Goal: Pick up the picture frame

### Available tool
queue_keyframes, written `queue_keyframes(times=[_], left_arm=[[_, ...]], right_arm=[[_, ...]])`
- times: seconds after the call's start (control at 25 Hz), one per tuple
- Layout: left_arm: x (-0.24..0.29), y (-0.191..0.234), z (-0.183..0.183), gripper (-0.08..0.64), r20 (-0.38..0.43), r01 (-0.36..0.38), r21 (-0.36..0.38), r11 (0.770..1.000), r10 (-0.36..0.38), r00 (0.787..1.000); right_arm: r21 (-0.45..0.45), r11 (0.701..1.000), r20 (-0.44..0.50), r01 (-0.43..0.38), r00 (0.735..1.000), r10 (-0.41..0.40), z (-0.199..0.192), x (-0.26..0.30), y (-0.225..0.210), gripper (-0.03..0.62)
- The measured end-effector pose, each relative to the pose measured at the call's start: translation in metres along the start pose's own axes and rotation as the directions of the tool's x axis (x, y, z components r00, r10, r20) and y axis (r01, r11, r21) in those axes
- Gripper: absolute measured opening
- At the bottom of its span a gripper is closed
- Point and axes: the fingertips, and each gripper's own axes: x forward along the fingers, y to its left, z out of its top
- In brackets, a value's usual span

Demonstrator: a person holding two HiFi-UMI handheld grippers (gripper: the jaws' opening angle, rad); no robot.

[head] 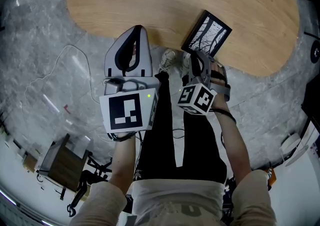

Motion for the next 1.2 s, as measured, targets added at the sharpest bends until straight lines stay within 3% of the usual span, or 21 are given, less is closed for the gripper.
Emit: queue_keyframes(times=[0.32,0.48,0.6,0.72,0.92,1.04,1.2], left_arm=[[-0.009,-0.013,0.054,0.009,0.073,0.006,0.0,1.0,-0.006,0.997],[-0.016,-0.019,0.105,0.009,0.155,0.022,0.023,0.999,-0.025,0.988],[-0.027,-0.021,0.153,0.009,0.221,0.023,0.048,0.999,-0.033,0.975],[-0.04,-0.026,0.21,0.009,0.302,0.022,0.057,0.998,-0.039,0.953],[-0.08,-0.043,0.299,0.009,0.336,0.039,0.045,0.998,-0.052,0.941],[-0.117,-0.061,0.355,0.009,0.412,0.068,0.06,0.996,-0.087,0.907],[-0.166,-0.087,0.418,0.009,0.483,0.08,0.092,0.993,-0.114,0.868]], right_arm=[[0.082,0.982,0.08,0.171,0.981,-0.177,0.042,-0.035,-0.092,0.075],[0.145,0.95,0.127,0.276,0.947,-0.294,0.071,-0.069,-0.157,0.075],[0.18,0.913,0.175,0.366,0.901,-0.396,0.097,-0.115,-0.208,0.075],[0.219,0.866,0.232,0.449,0.838,-0.494,0.124,-0.172,-0.26,0.075],[0.327,0.765,0.342,0.555,0.684,-0.644,0.161,-0.296,-0.328,0.075],[0.391,0.704,0.391,0.592,0.586,-0.71,0.177,-0.38,-0.35,0.075],[0.523,0.627,0.431,0.577,0.456,-0.779,0.19,-0.488,-0.359,0.075]])
